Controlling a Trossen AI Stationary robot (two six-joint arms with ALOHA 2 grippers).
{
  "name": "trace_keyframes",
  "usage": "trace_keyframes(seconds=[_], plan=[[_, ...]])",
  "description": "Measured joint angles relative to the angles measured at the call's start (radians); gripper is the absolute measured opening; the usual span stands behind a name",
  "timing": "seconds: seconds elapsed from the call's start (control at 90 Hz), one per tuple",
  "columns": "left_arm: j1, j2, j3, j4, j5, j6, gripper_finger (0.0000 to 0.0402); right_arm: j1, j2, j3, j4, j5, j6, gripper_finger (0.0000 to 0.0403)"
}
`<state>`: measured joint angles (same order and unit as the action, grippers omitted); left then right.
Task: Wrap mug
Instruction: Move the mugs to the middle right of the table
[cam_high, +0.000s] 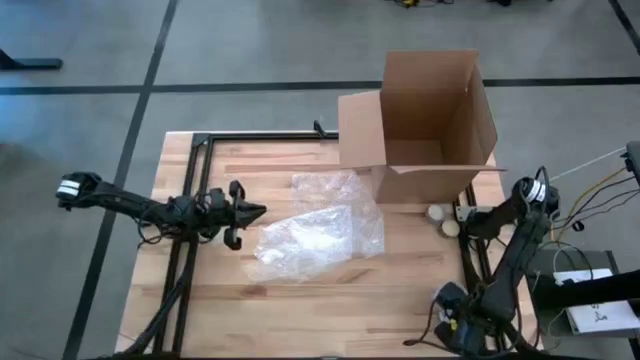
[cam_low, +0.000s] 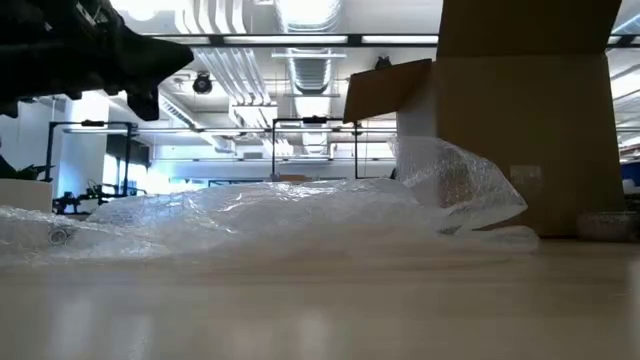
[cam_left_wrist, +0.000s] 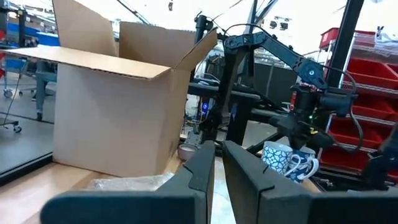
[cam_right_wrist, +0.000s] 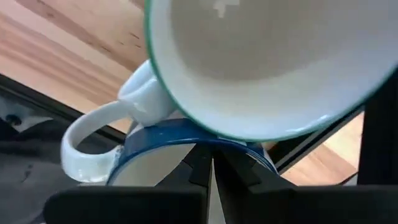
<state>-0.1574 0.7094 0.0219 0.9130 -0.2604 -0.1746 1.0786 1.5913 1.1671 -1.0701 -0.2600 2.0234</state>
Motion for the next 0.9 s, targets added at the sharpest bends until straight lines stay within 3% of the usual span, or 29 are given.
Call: trace_keyframes(seconds=[0.256,0.9], plan=[[0.000,0.000,0.000,0.004,0.001,-0.010,0.0020,0.002,0.000,0.000,-0.040,0.009,-0.002,0.0000],[0.000,-0.002,0.002,0.037,0.001,-0.027,0.0020,0.001,0.000,0.000,-0.088,0.199,0.011,0.0000]])
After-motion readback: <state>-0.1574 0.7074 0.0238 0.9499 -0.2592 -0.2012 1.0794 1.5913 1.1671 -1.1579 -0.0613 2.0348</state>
